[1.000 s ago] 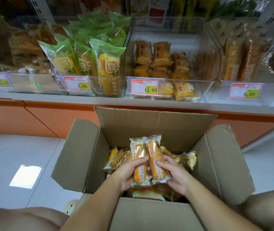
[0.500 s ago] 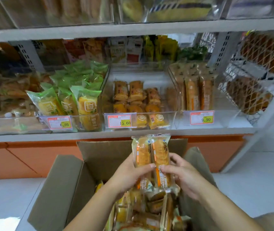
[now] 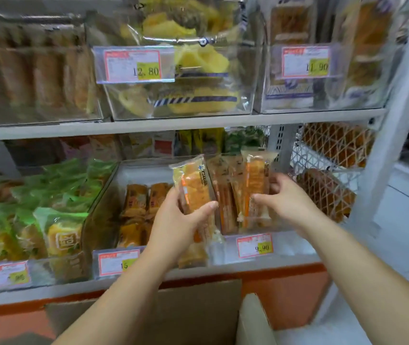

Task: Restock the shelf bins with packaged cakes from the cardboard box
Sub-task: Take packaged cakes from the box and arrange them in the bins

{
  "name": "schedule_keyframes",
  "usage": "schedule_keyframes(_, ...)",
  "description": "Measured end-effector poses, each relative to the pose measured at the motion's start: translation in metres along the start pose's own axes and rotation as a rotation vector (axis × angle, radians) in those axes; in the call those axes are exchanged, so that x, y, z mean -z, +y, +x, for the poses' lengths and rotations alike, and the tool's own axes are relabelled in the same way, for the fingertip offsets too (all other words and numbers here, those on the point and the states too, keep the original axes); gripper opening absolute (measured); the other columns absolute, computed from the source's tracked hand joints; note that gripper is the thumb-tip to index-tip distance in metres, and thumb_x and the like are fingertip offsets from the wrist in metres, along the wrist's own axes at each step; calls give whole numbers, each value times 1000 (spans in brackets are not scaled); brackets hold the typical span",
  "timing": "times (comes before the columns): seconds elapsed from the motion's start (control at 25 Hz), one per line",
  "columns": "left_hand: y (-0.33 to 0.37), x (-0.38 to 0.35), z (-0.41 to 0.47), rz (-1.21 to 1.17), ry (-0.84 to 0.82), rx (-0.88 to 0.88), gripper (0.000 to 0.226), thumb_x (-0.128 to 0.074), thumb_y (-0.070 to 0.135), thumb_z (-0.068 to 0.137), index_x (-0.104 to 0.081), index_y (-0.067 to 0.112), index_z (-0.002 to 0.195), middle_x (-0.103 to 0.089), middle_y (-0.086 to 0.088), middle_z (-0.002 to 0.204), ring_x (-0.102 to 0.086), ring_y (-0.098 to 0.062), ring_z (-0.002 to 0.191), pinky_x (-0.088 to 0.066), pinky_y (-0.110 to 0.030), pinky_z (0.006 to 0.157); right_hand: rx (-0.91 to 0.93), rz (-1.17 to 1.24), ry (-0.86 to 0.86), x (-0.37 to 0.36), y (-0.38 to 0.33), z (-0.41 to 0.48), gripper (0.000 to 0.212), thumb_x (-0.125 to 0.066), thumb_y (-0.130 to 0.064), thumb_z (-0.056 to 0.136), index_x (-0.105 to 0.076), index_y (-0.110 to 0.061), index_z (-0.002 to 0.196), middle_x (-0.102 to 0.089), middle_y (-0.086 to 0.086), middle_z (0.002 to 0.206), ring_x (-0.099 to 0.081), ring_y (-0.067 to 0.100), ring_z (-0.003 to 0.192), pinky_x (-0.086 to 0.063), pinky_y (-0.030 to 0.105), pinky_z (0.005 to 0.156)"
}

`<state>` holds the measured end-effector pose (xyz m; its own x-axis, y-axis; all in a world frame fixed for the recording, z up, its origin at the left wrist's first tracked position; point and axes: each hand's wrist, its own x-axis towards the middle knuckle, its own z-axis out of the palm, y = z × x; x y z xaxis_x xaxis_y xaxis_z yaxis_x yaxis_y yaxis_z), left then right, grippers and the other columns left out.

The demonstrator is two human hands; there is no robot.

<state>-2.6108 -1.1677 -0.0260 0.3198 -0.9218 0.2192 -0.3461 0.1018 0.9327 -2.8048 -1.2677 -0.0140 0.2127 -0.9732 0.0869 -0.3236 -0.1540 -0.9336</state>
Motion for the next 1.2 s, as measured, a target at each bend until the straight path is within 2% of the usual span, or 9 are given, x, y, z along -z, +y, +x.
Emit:
schedule_keyframes(0.08,-11,0,8,-13,4,59,31,-75,42,79,-50,51,96,-65,26,94,-62,14,81,-52,-15,68,-117,-208,-119,-12,13,22,39,-76,-12,81,-57,-17,114,-69,-5,101,-63,10,80,-52,25,70)
schedule_keyframes(0.16,-21,-1,11,-11,-17,101,28,-74,42,80,-52,46,97,-67,22,94,-66,9,78,-50,-12,62,-196,-368,-288,-31,25,38,37,-80,-16,77,-61,-14,109,-71,3,97,-68,18,82,-57,35,78)
schedule_keyframes(0.28,-26,-3,12,-28,-41,116,31,-75,41,78,-55,42,101,-69,20,91,-67,10,78,-51,-10,56,-187,-646,-371,-52,32,51,43,-79,-24,78,-58,-12,114,-67,5,103,-64,22,90,-51,31,78)
schedule_keyframes(0.52,-21,-8,10,-43,-53,132,33,-75,40,77,-51,49,97,-65,25,92,-64,14,78,-49,-7,52,-200,-673,-374,-49,33,54,72,-78,-35,78,-42,-16,138,-58,6,128,-57,21,101,-43,27,79)
schedule_keyframes(0.68,-12,-12,11,-69,-67,115,33,-77,38,77,-54,46,101,-68,23,92,-64,15,82,-49,-7,54,-99,-698,-341,-29,20,46,54,-74,-38,80,-54,-21,126,-65,1,118,-62,16,95,-51,31,84)
schedule_keyframes(0.8,4,-20,19,-73,-79,52,36,-78,38,77,-58,41,107,-71,20,95,-66,11,83,-50,-8,57,16,-382,-415,-1,-10,22,42,-59,-11,88,-55,-30,125,-67,-9,111,-65,11,93,-50,21,68)
schedule_keyframes(0.92,26,-36,30,-84,-99,-18,38,-79,34,78,-63,31,112,-73,16,94,-67,8,83,-49,-7,59,29,52,-612,10,-29,-8,50,-65,-1,85,-57,-34,122,-72,-9,107,-67,5,97,-50,18,74)
schedule_keyframes(1.08,43,-51,53,188,-134,-135,47,-73,51,79,-58,32,120,-65,18,108,-62,3,95,-48,-16,78,90,-117,-177,13,-6,5,38,-79,-19,78,-62,-29,110,-72,-11,96,-68,6,94,-52,21,82)
schedule_keyframes(1.2,32,-50,82,620,-178,-147,65,-68,58,80,-51,32,137,-56,6,135,-52,-15,121,-45,-34,101,-86,-398,-139,20,14,21,40,-79,-20,78,-56,-23,111,-68,-8,98,-65,11,91,-52,27,82)
